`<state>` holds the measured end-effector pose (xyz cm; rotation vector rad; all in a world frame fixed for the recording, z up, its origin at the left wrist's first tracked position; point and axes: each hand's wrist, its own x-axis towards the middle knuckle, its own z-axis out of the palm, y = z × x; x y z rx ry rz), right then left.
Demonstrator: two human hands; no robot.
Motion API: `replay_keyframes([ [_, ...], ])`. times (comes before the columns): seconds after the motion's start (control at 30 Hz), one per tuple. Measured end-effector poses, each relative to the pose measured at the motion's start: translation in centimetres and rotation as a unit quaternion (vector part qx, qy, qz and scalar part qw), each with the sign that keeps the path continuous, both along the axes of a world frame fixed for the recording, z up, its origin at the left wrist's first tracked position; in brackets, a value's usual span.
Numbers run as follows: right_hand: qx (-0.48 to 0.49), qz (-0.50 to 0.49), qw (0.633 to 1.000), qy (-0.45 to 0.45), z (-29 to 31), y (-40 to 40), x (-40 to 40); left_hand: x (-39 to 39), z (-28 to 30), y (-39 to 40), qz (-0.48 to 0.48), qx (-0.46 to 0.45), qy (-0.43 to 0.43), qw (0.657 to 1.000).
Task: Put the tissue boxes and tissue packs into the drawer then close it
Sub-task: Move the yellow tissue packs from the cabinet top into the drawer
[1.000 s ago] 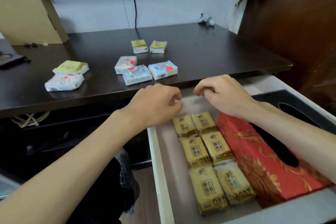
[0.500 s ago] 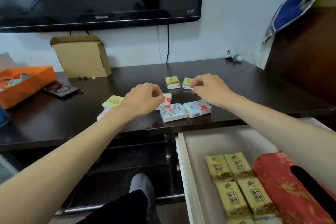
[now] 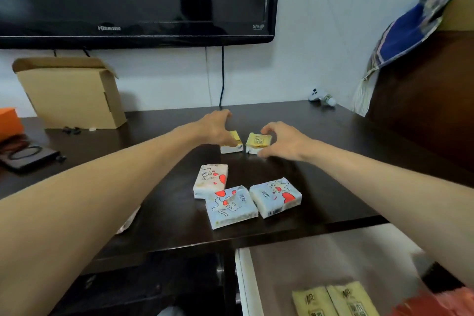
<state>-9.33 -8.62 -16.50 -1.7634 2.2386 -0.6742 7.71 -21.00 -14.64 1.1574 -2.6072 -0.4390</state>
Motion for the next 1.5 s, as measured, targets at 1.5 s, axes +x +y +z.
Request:
replay_keyframes([
  [1.5,0.139,0.085,0.987,0.006,-6.4,27.3,-0.2,2.9,-10.4,28.4,-0.173,-0.010,-0.107,0.979],
])
